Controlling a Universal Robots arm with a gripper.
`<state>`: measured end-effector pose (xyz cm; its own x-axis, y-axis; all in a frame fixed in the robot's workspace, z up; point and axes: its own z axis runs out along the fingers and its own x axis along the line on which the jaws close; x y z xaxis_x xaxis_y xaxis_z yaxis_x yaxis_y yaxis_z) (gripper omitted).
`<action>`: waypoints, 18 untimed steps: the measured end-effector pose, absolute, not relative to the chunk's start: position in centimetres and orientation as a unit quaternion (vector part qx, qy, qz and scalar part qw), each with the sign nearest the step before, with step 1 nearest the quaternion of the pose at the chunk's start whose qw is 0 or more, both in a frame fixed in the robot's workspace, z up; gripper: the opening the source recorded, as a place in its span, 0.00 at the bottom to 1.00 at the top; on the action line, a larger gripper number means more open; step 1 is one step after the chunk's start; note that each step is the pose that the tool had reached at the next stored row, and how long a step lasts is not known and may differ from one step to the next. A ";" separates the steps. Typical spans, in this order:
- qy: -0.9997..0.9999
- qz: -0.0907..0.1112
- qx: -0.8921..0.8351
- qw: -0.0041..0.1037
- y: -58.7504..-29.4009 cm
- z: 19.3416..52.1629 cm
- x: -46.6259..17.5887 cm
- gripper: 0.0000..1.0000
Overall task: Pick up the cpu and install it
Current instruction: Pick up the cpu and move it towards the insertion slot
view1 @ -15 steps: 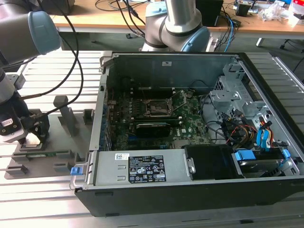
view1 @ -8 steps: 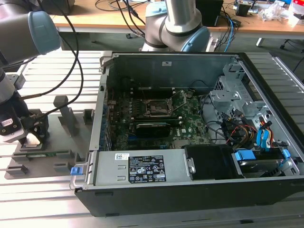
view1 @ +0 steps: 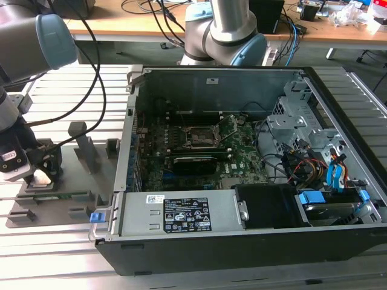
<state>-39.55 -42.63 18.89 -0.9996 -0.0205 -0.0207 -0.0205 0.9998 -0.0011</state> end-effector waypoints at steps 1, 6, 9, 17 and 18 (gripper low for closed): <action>1.000 0.000 -0.010 0.010 -42.6 18.9 -39.5 0.55; 1.000 0.000 -0.010 0.011 -42.6 18.9 -39.5 0.55; 1.000 0.000 -0.010 0.010 -42.6 19.1 -39.5 0.55; 1.000 0.000 -0.010 0.010 -42.6 20.1 -39.6 0.55; 1.000 0.000 -0.010 0.010 -42.6 20.3 -39.6 0.55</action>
<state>-39.55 -42.63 20.33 -0.9996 -0.0204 -0.0207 -0.0204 0.9998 -0.0011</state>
